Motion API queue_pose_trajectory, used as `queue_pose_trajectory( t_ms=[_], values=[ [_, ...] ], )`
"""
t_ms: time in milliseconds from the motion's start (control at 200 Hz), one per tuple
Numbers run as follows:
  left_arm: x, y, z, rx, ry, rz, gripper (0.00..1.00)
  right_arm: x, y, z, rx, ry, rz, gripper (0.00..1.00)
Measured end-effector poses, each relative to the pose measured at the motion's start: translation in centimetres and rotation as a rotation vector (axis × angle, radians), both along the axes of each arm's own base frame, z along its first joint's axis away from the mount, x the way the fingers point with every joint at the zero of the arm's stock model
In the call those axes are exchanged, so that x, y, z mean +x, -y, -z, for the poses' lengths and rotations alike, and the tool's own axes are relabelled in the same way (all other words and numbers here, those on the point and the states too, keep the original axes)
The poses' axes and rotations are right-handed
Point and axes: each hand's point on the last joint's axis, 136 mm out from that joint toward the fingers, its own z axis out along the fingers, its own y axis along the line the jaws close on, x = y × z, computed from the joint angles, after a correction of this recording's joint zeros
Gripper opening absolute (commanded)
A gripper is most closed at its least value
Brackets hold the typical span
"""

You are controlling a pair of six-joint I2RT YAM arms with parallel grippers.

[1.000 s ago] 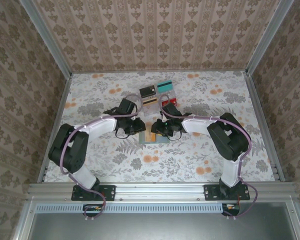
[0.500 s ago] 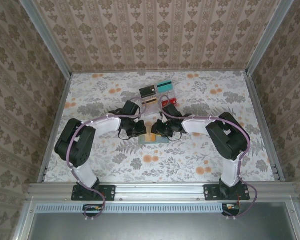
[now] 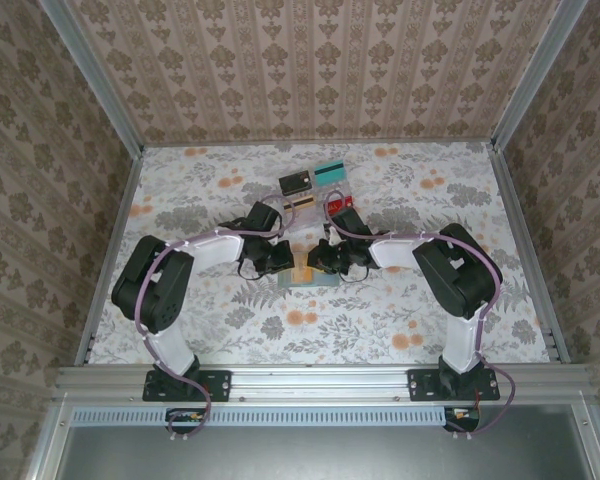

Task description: Take the credit cards out of the card holder

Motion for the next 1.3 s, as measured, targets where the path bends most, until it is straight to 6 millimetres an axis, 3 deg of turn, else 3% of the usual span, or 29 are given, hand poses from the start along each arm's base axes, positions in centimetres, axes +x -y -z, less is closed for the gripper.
queue_pose_trajectory(
  t_ms=[330,850,1110,1215,1300],
  values=[
    [0.1,-0.1,0.0,0.007,0.008,0.005,0.12,0.1,0.2,-0.6,0.001,0.032,-0.018,0.1],
    [0.1,0.0,-0.1,0.012,0.035,0.06,0.15,-0.1,2.2,-2.5,-0.076,0.115,-0.009,0.05],
    [1.3,-0.2,-1.6,-0.003,0.102,0.086,0.32,-0.9,4.3,-6.9,-0.067,0.238,0.046,0.05],
    [2.4,-0.6,-4.2,-0.043,0.169,0.072,0.45,-0.6,4.6,-9.8,-0.02,0.321,0.067,0.05],
    [3.4,-0.8,-7.5,-0.106,0.249,0.045,0.54,-0.2,4.9,-12.2,0.03,0.393,0.092,0.05]
  ],
)
